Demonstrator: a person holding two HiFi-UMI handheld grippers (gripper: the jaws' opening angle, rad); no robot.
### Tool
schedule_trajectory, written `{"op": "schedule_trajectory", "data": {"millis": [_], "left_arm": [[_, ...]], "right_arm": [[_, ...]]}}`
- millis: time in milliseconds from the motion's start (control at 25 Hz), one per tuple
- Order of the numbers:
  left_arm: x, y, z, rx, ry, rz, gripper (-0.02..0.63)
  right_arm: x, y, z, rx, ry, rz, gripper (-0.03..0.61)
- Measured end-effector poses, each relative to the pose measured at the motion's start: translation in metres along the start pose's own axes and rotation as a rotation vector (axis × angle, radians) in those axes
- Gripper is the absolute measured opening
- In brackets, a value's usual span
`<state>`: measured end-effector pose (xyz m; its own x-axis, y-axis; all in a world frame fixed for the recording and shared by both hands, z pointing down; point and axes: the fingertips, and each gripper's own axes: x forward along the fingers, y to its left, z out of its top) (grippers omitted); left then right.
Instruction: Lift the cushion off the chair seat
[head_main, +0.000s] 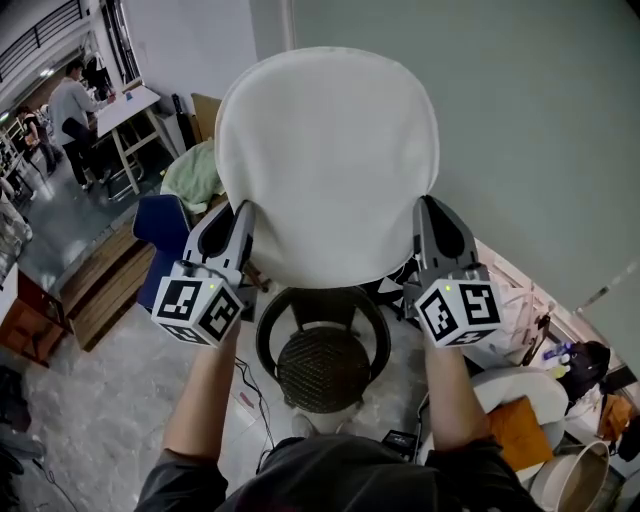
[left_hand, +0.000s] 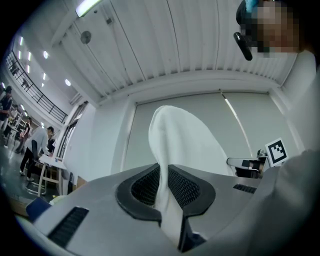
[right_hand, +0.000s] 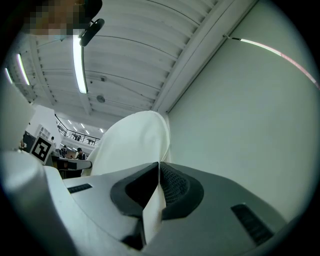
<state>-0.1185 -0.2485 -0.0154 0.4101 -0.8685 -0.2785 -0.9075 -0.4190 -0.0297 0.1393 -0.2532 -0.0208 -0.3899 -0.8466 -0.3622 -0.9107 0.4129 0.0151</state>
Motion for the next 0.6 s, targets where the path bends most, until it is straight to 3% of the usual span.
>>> {"op": "schedule_trajectory", "data": {"millis": [600], "left_arm": [[0.007, 0.002, -0.006, 0.003, 0.014, -0.011, 0.06]], "right_arm": [[0.006, -0.006, -0.009, 0.008, 0.008, -0.005, 0.02]]}}
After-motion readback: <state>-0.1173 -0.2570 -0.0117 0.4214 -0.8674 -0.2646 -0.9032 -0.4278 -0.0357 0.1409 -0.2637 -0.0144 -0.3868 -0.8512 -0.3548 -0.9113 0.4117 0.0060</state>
